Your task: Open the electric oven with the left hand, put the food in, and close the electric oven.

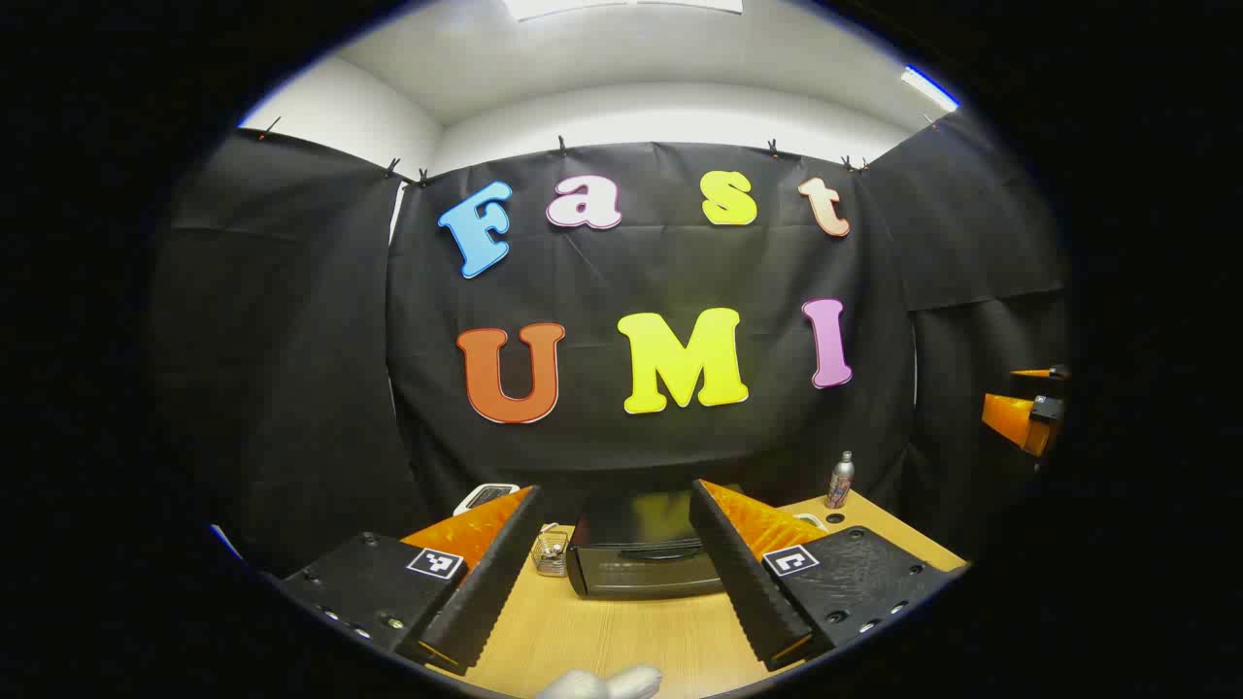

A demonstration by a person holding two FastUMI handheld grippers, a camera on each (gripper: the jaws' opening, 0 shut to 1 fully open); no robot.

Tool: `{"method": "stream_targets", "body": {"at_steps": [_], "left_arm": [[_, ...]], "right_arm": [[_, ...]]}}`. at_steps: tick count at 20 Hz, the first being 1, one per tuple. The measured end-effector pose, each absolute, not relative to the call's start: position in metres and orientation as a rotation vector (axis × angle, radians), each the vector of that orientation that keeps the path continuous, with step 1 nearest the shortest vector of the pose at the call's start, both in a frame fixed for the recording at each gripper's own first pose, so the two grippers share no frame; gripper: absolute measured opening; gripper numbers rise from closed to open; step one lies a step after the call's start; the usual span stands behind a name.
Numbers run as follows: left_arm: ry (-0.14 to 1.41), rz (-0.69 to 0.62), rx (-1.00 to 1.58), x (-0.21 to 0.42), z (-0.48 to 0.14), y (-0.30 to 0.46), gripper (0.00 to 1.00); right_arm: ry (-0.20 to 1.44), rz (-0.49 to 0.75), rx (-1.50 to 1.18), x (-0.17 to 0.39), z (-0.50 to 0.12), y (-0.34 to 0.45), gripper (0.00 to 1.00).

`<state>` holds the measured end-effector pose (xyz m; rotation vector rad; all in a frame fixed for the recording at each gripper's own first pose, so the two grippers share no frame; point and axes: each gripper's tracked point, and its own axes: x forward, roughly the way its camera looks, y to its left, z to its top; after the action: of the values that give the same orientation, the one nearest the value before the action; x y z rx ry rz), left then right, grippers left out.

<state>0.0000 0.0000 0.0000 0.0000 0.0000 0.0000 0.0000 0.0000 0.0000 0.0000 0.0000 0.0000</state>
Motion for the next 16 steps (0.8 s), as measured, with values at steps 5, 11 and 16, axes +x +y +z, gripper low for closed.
{"method": "stream_targets", "body": {"at_steps": [5, 11, 16], "left_arm": [[0.008, 0.005, 0.015, 0.0045, -0.0027, 0.0001, 0.96], [0.011, -0.004, 0.026, 0.0059, -0.0041, -0.0032, 1.0], [0.011, -0.015, 0.027, 0.0098, -0.0083, -0.0077, 0.96]], "right_arm": [[0.001, 0.0, -0.01, 0.004, -0.002, -0.0006, 1.0], [0.006, 0.003, -0.013, 0.0065, -0.0025, 0.0004, 1.0], [0.01, 0.006, -0.016, 0.007, -0.0046, 0.0012, 1.0]]}}
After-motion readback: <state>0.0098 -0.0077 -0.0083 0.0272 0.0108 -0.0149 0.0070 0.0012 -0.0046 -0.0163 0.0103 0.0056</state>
